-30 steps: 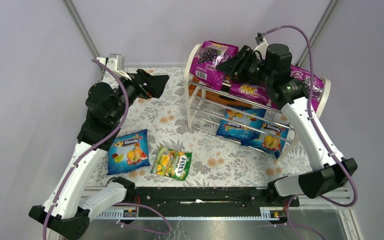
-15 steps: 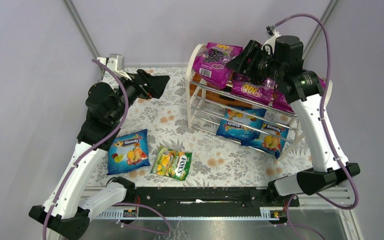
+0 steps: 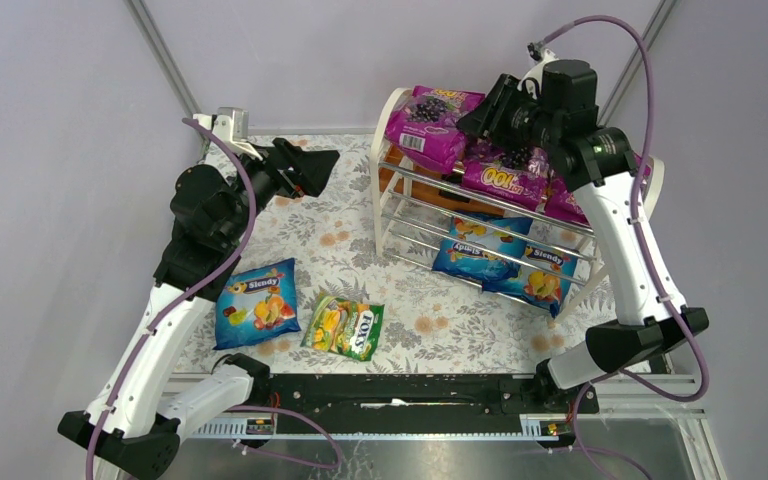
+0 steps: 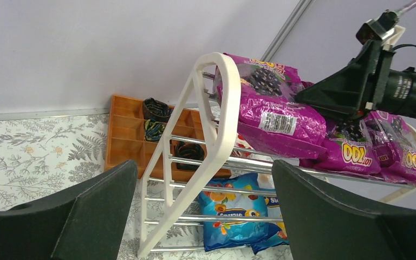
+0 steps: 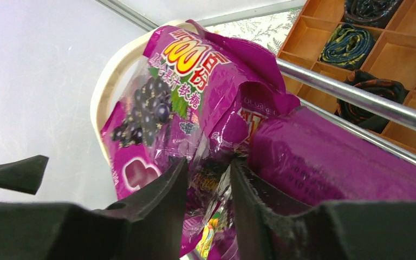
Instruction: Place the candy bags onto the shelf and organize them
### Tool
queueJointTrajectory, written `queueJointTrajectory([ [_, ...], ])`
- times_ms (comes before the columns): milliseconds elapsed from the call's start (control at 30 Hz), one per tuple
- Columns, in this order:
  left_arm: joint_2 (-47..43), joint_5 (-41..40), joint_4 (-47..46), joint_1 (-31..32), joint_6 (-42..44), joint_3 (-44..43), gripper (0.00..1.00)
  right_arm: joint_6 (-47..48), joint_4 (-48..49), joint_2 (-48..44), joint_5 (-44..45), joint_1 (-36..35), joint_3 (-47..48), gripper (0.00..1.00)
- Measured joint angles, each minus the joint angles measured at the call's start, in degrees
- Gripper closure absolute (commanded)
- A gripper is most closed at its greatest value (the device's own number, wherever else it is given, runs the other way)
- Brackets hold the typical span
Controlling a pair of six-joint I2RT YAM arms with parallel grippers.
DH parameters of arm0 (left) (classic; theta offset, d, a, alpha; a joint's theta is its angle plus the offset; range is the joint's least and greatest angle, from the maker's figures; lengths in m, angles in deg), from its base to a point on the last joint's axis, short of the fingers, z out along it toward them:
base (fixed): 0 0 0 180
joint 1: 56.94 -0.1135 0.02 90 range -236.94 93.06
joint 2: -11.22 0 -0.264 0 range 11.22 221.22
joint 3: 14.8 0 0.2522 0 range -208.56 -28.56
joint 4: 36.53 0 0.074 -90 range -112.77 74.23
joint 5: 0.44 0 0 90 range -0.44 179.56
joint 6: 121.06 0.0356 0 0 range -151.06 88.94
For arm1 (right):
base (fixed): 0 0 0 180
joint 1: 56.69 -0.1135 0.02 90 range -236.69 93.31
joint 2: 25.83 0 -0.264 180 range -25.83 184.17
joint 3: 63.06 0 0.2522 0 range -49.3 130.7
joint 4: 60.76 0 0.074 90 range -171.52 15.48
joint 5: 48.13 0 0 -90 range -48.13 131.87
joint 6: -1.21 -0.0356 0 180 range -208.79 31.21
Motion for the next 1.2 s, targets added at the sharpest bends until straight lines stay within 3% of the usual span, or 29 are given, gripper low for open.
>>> queueJointTrajectory([
  [67,0.0,0.0,0.0,0.0,0.0,0.1,0.01,-0.1,0.7,0.8,0.1,0.0,-0.5,0.72],
  [167,0.0,0.0,-0.1,0.0,0.0,0.5,0.01,0.6,1.4,1.2,1.3,-0.3,-0.8,0.72],
  [500,0.7,0.0,-0.5,-0.8,0.0,0.9,0.01,4.2,0.8,0.0,0.7,-0.8,0.5,0.29],
  [567,0.7,-0.3,-0.8,-0.9,0.0,1.5,0.01,4.8,0.7,-2.6,-0.3,-0.8,-0.7,0.15],
  [633,0.5,-0.7,-1.1,-0.9,0.0,2.6,0.01,5.6,0.9,-7.1,-1.3,-0.8,-3.6,0.09],
  [767,-1.3,-2.4,-1.0,-0.9,-0.8,7.9,0.01,9.3,1.7,-20.0,-5.9,-0.8,-11.4,0.0],
  [867,-3.4,-3.3,2.0,-1.0,-1.4,12.4,0.01,12.7,3.8,-32.0,-11.6,-0.8,-20.6,0.0],
  [1033,-4.5,-2.9,12.3,-1.0,-2.5,17.2,0.04,13.8,12.5,-52.6,-26.2,-0.8,-43.7,0.0],
  [1200,-3.5,4.1,18.7,-0.7,-6.5,24.5,0.11,12.2,15.9,-60.4,-36.2,-0.8,-60.7,0.0],
])
